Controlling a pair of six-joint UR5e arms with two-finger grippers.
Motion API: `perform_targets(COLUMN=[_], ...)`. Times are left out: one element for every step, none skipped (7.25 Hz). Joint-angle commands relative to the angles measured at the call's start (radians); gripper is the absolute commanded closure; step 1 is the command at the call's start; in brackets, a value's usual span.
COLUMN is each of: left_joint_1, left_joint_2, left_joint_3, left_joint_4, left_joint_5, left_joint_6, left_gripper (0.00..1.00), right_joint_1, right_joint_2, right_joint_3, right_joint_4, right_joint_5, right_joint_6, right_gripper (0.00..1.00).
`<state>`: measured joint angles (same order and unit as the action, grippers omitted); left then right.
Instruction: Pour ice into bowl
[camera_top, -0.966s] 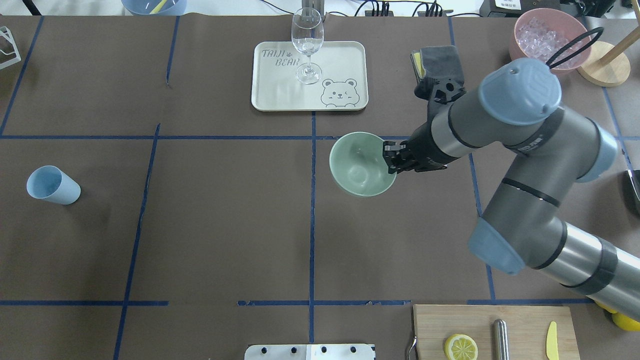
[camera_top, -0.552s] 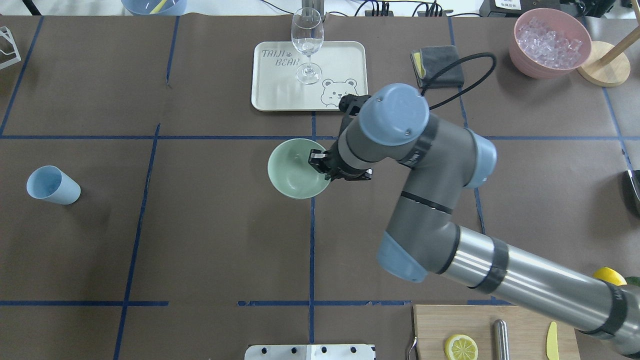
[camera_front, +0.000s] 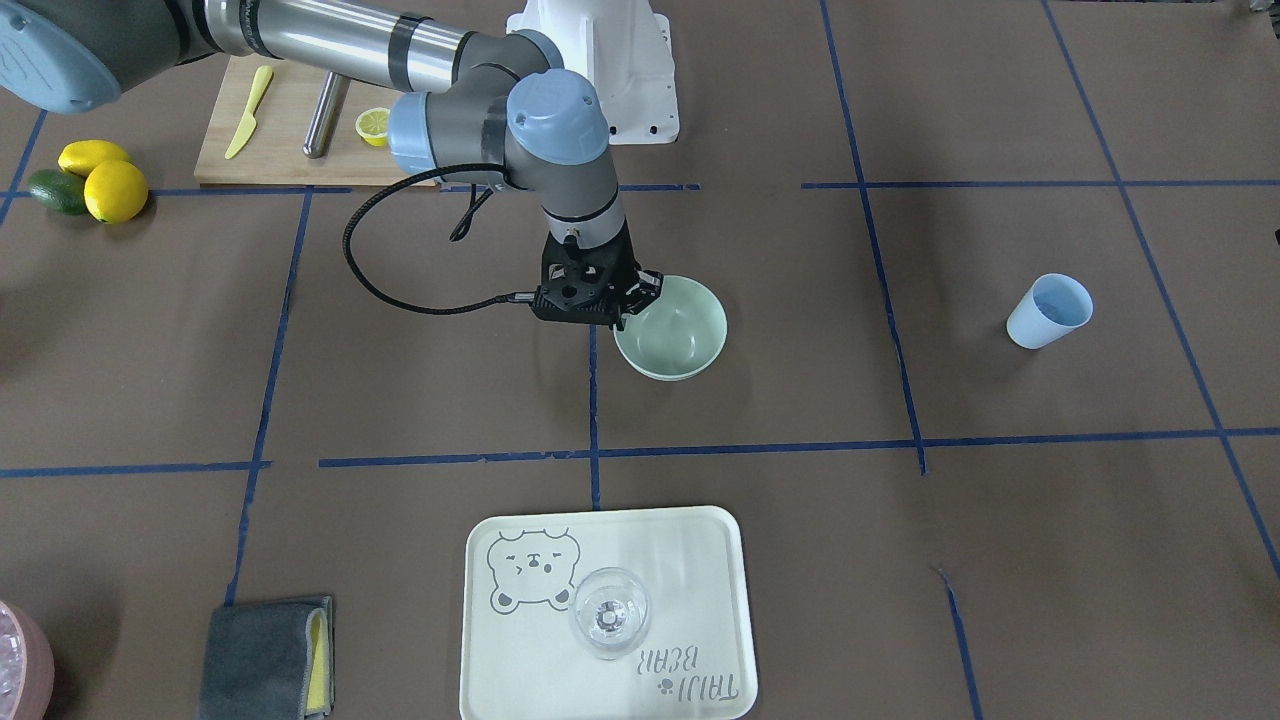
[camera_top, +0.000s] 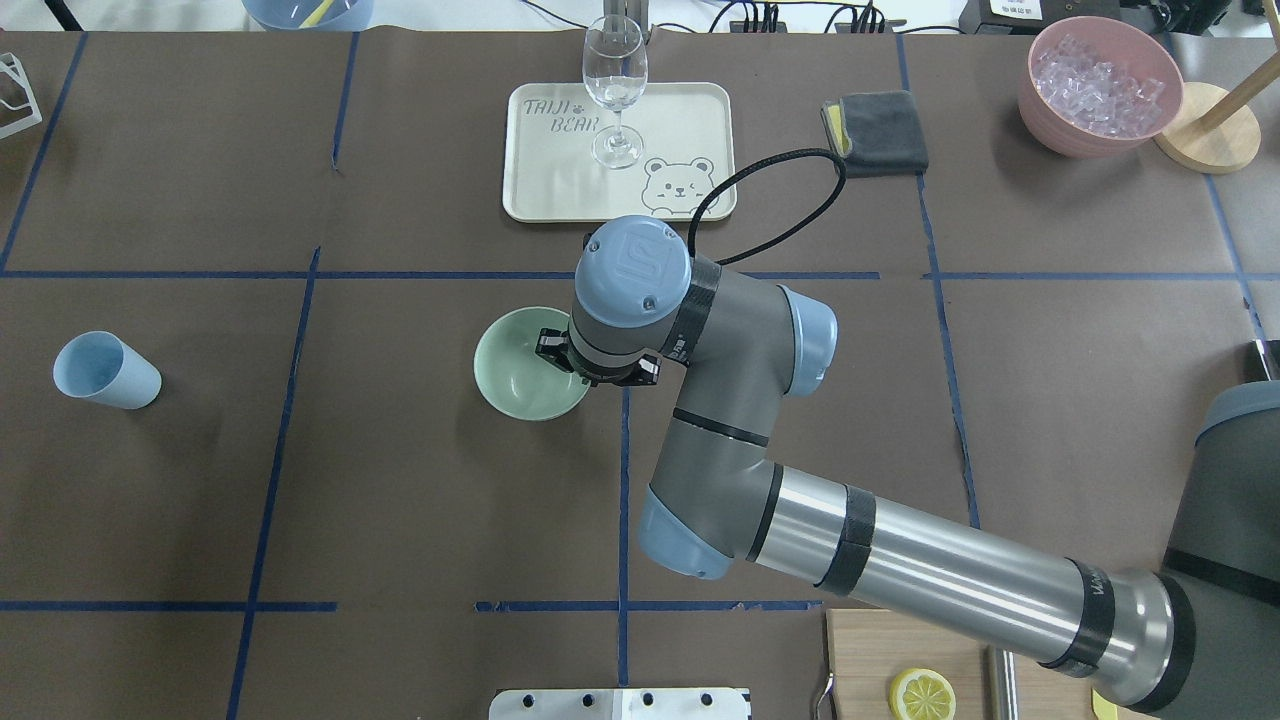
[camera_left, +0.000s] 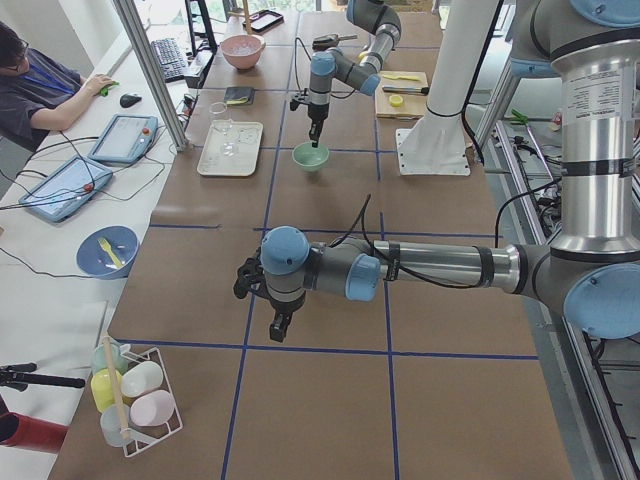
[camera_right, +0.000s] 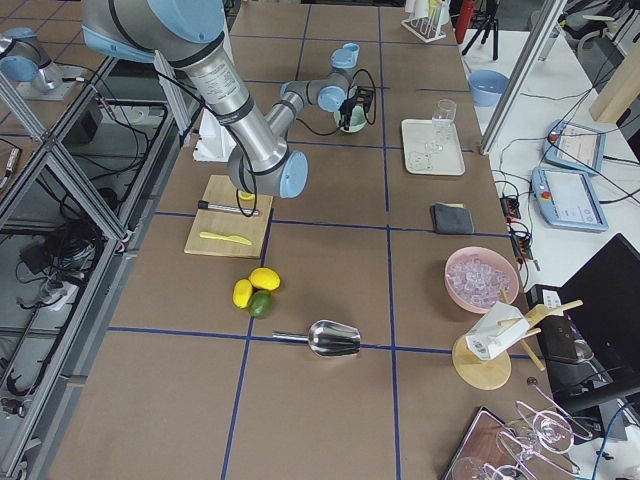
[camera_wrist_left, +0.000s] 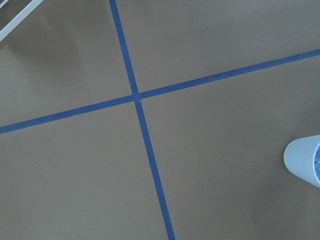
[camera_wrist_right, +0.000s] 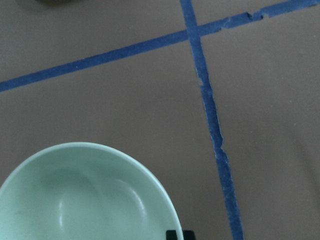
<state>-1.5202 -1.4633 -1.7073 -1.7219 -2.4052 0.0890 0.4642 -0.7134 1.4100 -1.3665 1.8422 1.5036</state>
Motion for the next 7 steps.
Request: perform_targets(left_joint_1=[0.000, 0.000, 0.000, 0.000, 0.000, 0.000, 0.000], left_joint_2=[0.000, 0.000, 0.000, 0.000, 0.000, 0.000, 0.000], left_joint_3=[0.000, 0.000, 0.000, 0.000, 0.000, 0.000, -0.002], left_joint_4=[-0.001, -0.001, -0.001, -0.001, -0.001, -0.001, -0.001], left_joint_5=[0.000, 0.000, 0.000, 0.000, 0.000, 0.000, 0.000], left_joint_6=[0.000, 0.000, 0.000, 0.000, 0.000, 0.000, 0.000], left_gripper=[0.00, 0.00, 0.00, 0.00, 0.00, 0.00, 0.00], right_joint_1=[-0.009, -0.009, -0.006, 0.022, 0.083, 0.159, 0.236], right_joint_2=[-0.003, -0.004, -0.004, -0.003, -0.006, -0.012, -0.039], right_joint_3=[-0.006, -0.005, -0.002, 0.016, 0.027, 0.033, 0.067], right_joint_4=[0.004, 0.003, 0.003, 0.003, -0.003, -0.043, -0.089], right_joint_5=[-0.006, -0.021, -0.029, -0.021, 0.026, 0.108, 0.174], right_joint_6=[-0.014, -0.014, -0.023, -0.032, -0.075, -0.177, -0.263], right_gripper=[0.74, 0.01, 0.00, 0.00, 0.00, 0.00, 0.00])
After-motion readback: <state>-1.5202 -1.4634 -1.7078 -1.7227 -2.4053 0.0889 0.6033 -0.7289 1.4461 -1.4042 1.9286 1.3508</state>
